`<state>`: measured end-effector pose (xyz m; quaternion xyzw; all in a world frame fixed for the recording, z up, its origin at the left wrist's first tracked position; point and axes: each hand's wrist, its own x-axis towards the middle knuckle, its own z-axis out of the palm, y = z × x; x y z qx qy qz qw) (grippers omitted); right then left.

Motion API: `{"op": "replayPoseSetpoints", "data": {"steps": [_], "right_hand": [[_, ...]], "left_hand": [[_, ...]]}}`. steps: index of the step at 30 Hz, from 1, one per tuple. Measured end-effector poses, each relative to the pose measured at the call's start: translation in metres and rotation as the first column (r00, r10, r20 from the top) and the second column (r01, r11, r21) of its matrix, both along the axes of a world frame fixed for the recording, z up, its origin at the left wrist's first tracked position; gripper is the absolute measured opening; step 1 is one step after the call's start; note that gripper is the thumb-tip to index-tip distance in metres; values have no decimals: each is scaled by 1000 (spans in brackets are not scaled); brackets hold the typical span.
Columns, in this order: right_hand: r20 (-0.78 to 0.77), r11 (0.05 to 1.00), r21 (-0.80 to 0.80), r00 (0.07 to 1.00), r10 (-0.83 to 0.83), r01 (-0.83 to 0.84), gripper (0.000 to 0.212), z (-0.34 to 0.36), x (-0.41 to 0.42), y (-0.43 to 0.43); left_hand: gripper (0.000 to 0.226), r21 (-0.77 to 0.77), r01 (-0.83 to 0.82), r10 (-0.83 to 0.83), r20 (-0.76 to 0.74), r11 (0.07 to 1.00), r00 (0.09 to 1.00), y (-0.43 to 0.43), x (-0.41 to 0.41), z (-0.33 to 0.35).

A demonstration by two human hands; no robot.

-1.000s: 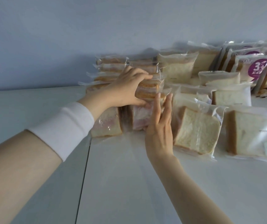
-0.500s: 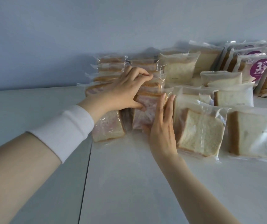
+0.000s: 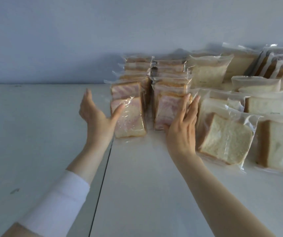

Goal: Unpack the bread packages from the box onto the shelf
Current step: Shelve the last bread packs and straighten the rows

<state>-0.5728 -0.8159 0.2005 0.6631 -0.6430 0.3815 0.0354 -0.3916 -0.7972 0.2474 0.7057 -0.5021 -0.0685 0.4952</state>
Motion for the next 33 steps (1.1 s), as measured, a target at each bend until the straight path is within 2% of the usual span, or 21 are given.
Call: {"op": "replayPoseSetpoints", "data": {"steps": [2,3,7,9,15,17,19,21,25,29,33], "right_hand": [[-20,1000,-15,1000,-11,11,103,0,0,0],[-23,1000,-14,1000,-12,12,103,1,0,0],[-33,1000,16,999,16,-16,104,4,-3,1],[-18,996,64,998,56,-54,104,4,-6,3],[97,993,71,992,86,-93,106,7,1,-1],[146,979,128,979,139,-158,104,11,-2,0],[194,954,184,960,200,-235,103,14,-6,3],[186,963,149,963,194,-223,104,14,-3,3],[195,979,94,968,161,-182,104,10,8,2],[332,964,70,917,221,-258,107,12,1,8],[530,953,174,839,120,-246,102,11,2,16]], "left_hand": [[99,229,14,36,-213,973,977,11,-3,-24],[95,254,59,8,-255,965,967,11,-5,-30],[71,68,208,-192,-185,976,964,-4,-10,-35],[67,1,261,-257,-157,965,953,-13,-11,-32],[70,-82,418,-422,-316,905,850,-32,-15,-27],[74,-97,453,-455,-361,886,814,-36,-12,-30],[81,-108,475,-473,-425,873,772,-36,-9,-31],[89,-100,485,-473,-459,869,752,-39,-10,-32],[82,-60,492,-464,-449,868,764,-46,-11,-30],[81,-94,444,-431,-484,891,762,-44,-7,-20],[82,-147,357,-381,-491,922,783,-51,-13,-7]]}}
